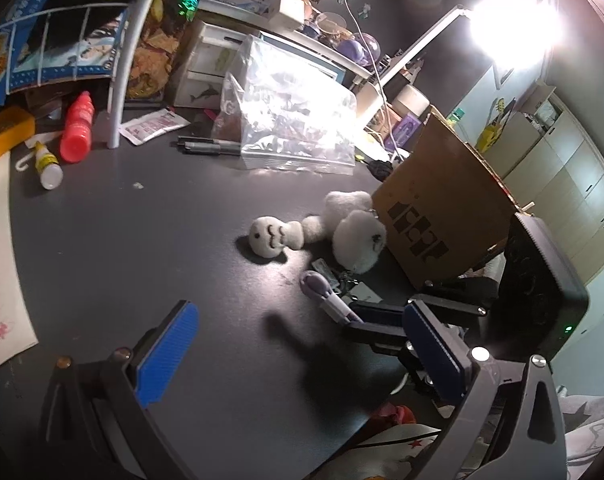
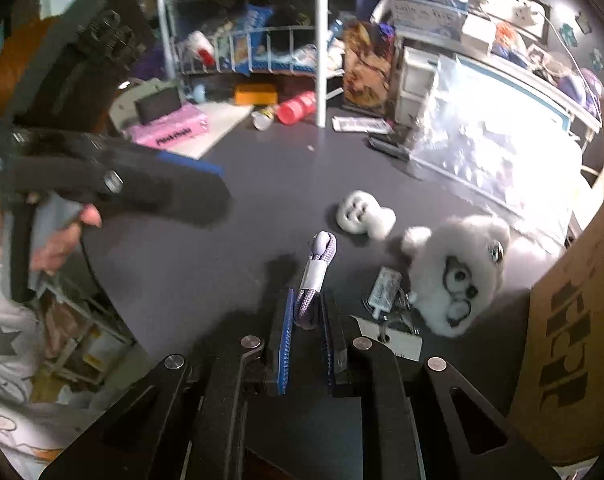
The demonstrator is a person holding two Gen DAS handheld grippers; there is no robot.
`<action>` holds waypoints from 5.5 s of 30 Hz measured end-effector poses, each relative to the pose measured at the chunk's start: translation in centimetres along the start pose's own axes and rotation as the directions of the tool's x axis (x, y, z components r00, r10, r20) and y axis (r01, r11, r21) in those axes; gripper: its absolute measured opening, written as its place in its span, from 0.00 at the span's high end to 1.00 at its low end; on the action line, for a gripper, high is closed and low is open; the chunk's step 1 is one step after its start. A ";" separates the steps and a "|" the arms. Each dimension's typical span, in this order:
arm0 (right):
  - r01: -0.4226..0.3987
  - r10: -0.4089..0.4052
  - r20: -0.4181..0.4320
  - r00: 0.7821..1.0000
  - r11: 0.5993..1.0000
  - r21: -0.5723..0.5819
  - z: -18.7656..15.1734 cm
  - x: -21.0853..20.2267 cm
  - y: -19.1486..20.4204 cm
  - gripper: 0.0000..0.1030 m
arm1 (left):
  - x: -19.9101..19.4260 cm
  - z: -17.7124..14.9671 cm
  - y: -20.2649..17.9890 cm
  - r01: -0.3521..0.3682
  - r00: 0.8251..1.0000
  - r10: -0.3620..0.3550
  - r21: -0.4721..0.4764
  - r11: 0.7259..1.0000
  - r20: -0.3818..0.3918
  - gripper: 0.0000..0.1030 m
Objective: Organize objects
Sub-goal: 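Close the right tool on the small white purple-capped item, then carry the purple-capped item into the box and open the right tool, then move the right tool back to the white skull-faced plush, then grasp the white skull-faced plush with the right tool and lift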
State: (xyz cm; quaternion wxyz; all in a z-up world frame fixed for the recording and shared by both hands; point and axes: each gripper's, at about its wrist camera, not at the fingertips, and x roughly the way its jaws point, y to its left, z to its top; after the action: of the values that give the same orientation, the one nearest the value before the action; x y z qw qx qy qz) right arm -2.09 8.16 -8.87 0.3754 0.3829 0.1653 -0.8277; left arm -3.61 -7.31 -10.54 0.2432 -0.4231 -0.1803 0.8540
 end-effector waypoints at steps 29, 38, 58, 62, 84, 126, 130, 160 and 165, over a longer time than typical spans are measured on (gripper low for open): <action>0.013 0.002 0.121 0.993 0.992 -0.126 4.9 -6.3 0.0 0.92 | -1.2 5.8 -5.1 0.086 0.996 -0.087 0.044 0.995 0.035 0.79; 0.049 -0.034 0.157 0.987 0.995 -0.089 6.4 -10.4 -3.2 0.92 | -0.7 9.9 -9.3 0.116 0.992 -0.120 0.125 0.985 0.026 0.79; 0.134 -0.160 0.161 0.974 0.978 0.159 2.9 -17.5 -14.4 0.92 | 9.4 16.2 -21.0 0.218 0.970 -0.179 0.269 0.938 -0.164 0.79; 0.137 -0.164 0.130 0.978 0.970 0.200 1.5 -17.6 -16.0 0.92 | 11.9 16.2 -22.4 0.224 0.962 -0.165 0.279 0.934 -0.220 0.79; 0.161 -0.194 0.119 0.974 0.957 0.243 0.8 -18.2 -16.6 0.52 | 9.2 15.6 -21.4 0.159 0.979 -0.106 0.322 0.933 -0.176 0.26; 0.085 -0.094 -0.112 0.989 0.993 -0.086 5.4 6.7 -2.8 0.63 | -2.6 3.1 1.7 -0.035 0.998 0.034 0.015 0.999 0.057 0.00; 0.031 -0.044 -0.124 0.991 0.994 -0.106 5.1 6.9 -2.4 0.70 | -2.4 3.3 1.8 -0.022 0.998 0.021 0.017 1.000 0.051 0.00; -0.111 0.116 0.009 0.993 0.972 -0.206 6.8 1.7 0.8 0.85 | 0.2 3.3 1.5 0.015 0.999 -0.017 -0.031 0.999 -0.040 0.32; -0.106 0.116 0.037 0.993 0.973 -0.206 7.3 0.4 0.6 0.85 | -0.8 4.1 0.0 0.076 0.997 -0.076 -0.011 0.997 -0.023 0.56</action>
State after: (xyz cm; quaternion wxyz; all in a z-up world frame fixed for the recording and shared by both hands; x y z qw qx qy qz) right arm -5.56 3.47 -4.45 0.4620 0.3309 0.2182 -0.7934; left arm -6.53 -8.19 -7.63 0.2756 -0.4271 -0.1975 0.8382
